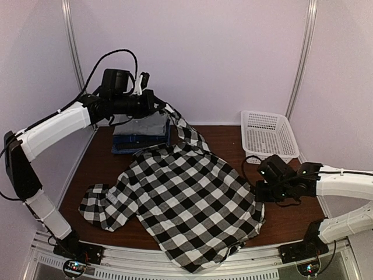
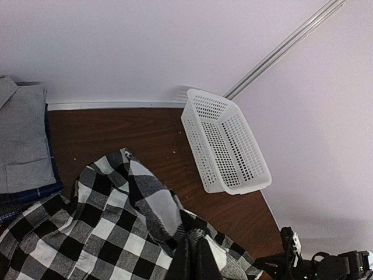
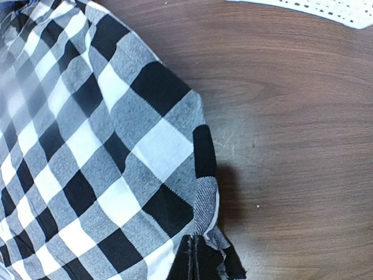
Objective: Fold and stack the long sleeve shirts
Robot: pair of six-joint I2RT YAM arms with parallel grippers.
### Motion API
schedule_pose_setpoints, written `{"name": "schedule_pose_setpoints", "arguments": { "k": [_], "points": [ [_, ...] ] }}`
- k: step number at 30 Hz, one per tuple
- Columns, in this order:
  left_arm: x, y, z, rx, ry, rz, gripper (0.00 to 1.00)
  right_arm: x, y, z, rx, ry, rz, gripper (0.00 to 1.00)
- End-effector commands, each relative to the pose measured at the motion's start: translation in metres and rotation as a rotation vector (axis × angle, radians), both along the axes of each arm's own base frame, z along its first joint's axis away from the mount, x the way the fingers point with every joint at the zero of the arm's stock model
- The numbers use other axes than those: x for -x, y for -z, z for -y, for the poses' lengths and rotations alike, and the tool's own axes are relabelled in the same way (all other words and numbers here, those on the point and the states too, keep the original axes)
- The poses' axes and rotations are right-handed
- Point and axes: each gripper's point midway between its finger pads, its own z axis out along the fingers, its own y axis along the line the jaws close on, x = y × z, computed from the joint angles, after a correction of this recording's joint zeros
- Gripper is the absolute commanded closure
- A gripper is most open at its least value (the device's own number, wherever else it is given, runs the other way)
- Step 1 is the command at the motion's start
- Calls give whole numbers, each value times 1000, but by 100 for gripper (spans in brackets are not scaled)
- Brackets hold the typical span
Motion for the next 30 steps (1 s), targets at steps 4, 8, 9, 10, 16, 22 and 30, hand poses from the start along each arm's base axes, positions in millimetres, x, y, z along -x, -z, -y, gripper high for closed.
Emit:
{"name": "schedule_pose_setpoints", "arguments": {
  "k": [4,8,9,10,16,22,30],
  "points": [
    [26,-12,-54,-59,-118,73,100,34,13,-32,84,-109,-57,100],
    [39,3,-78,-110,-176,57,100,50,26,-50,83,-171,-91,100],
    [42,7,-85,-128,-194,52,100,53,29,-53,79,-187,-100,100],
    [44,10,-91,-143,-211,48,100,57,30,-58,71,-203,-108,100],
    [58,29,-119,-204,-273,19,100,79,38,-91,-3,-322,-153,100],
    [68,23,-137,-236,-323,34,100,100,52,-103,33,-402,-209,100],
    [81,8,-156,-270,-366,67,100,111,49,-107,40,-438,-232,100]
  ]
}}
